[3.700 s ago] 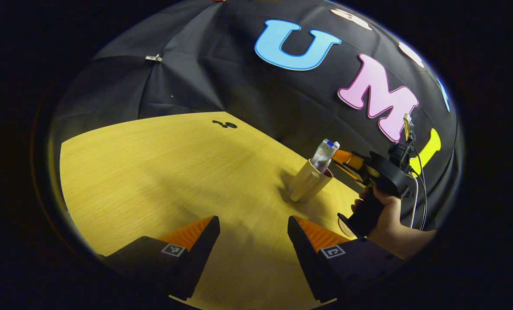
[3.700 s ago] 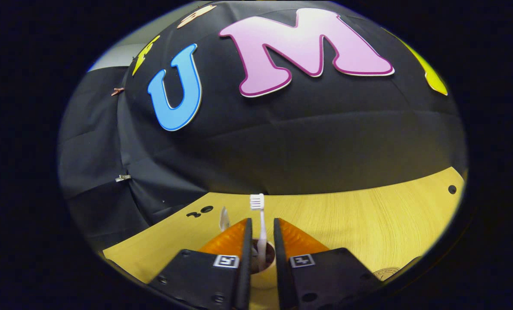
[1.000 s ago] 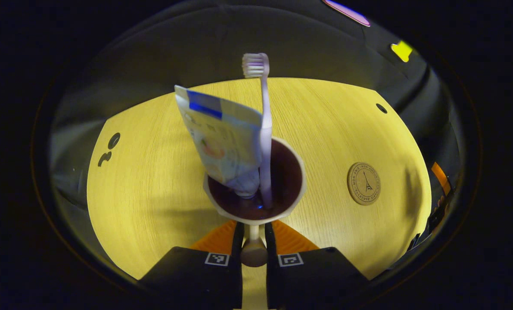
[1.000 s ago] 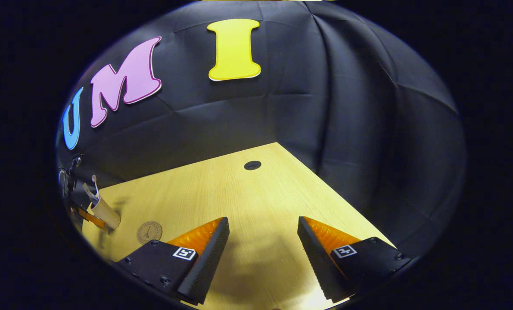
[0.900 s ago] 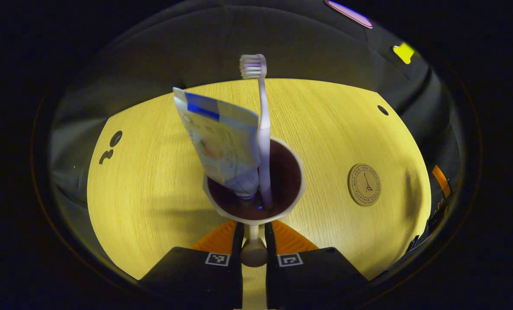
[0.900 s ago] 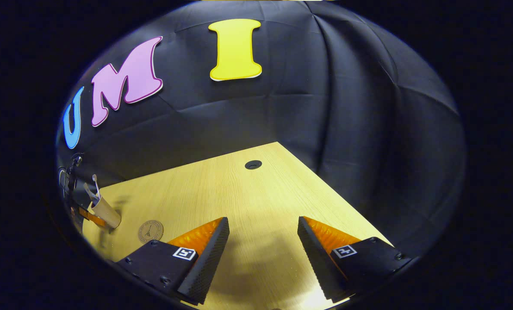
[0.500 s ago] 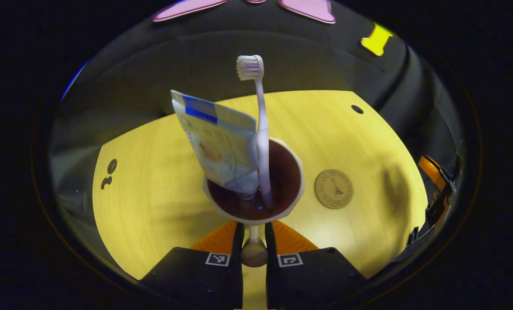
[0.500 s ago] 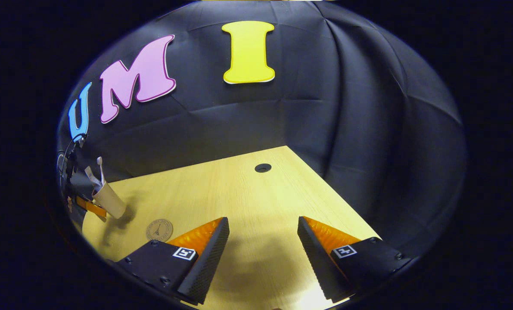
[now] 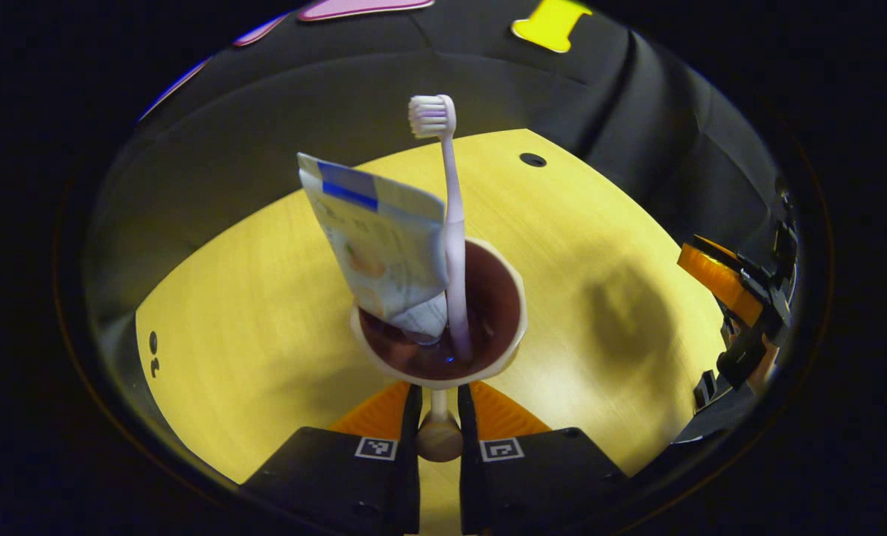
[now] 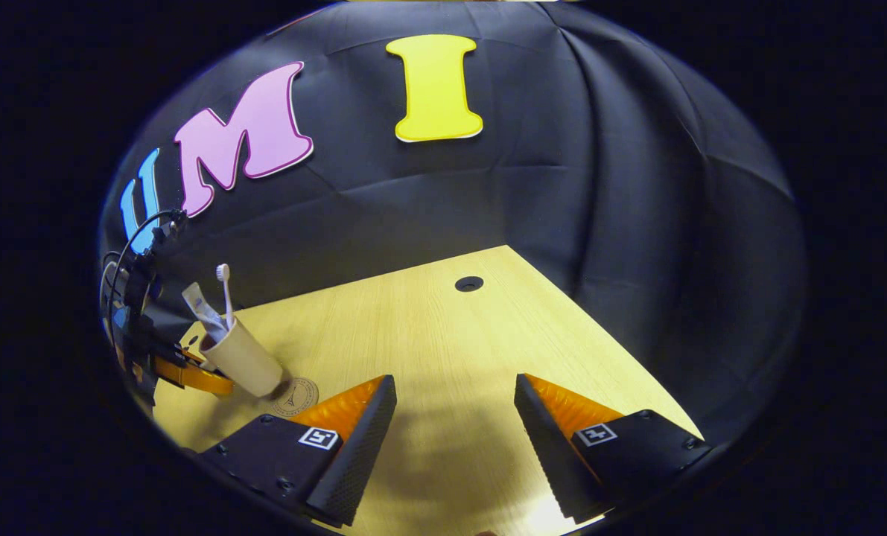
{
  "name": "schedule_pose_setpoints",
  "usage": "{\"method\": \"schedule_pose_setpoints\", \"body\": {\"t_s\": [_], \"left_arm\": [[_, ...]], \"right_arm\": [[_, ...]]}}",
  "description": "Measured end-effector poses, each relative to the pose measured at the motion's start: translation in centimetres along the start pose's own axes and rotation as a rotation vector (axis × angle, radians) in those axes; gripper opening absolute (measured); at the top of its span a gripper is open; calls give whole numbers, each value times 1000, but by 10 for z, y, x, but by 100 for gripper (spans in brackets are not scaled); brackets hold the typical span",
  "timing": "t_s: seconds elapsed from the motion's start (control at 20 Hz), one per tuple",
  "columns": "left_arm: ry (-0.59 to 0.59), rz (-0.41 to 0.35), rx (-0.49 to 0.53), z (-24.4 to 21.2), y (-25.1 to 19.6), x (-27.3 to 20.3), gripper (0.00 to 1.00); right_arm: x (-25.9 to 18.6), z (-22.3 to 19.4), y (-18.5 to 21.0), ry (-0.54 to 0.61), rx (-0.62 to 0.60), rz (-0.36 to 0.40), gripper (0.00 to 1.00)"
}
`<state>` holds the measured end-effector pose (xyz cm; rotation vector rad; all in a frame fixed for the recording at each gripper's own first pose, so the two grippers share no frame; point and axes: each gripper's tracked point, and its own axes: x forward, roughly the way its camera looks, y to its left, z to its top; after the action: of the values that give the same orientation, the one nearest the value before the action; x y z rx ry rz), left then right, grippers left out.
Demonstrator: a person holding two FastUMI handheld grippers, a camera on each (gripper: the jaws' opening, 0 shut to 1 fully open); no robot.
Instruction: Put the toothbrush and toothpaste on the desktop into the cup, then pick up the cup and place it on the coaster on the desktop.
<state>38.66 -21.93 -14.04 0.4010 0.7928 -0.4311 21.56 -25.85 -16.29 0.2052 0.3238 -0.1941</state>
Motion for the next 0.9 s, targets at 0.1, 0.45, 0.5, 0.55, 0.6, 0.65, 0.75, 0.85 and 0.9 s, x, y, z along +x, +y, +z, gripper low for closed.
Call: {"method": "schedule_pose_setpoints", "body": {"t_s": [0.1,0.45,0.5,0.55,0.6,0.65,0.75,0.85,0.9], "left_arm": [[13,-6,20,3,-7,11,25],[63,0,42,-1,-19,35,26],[66,3,45,-2,-19,36,26],[58,6,47,-2,-19,38,27],[58,8,47,-3,-21,37,28],[53,13,48,-3,-22,34,24],[36,21,53,-4,-22,25,31],[7,37,39,-6,-16,11,40],[-7,29,17,-8,-15,4,55]], "right_arm": [[-2,-2,-3,1,3,-4,98],[-8,-7,-5,20,37,-1,98],[-7,-7,-4,20,37,1,98],[-7,-8,-3,22,36,4,98],[-7,-10,-2,27,34,7,98],[-8,-11,-1,33,35,11,98],[-10,-10,4,29,27,17,98],[-12,-8,8,26,18,23,98],[-15,-8,10,25,14,25,98]]}}
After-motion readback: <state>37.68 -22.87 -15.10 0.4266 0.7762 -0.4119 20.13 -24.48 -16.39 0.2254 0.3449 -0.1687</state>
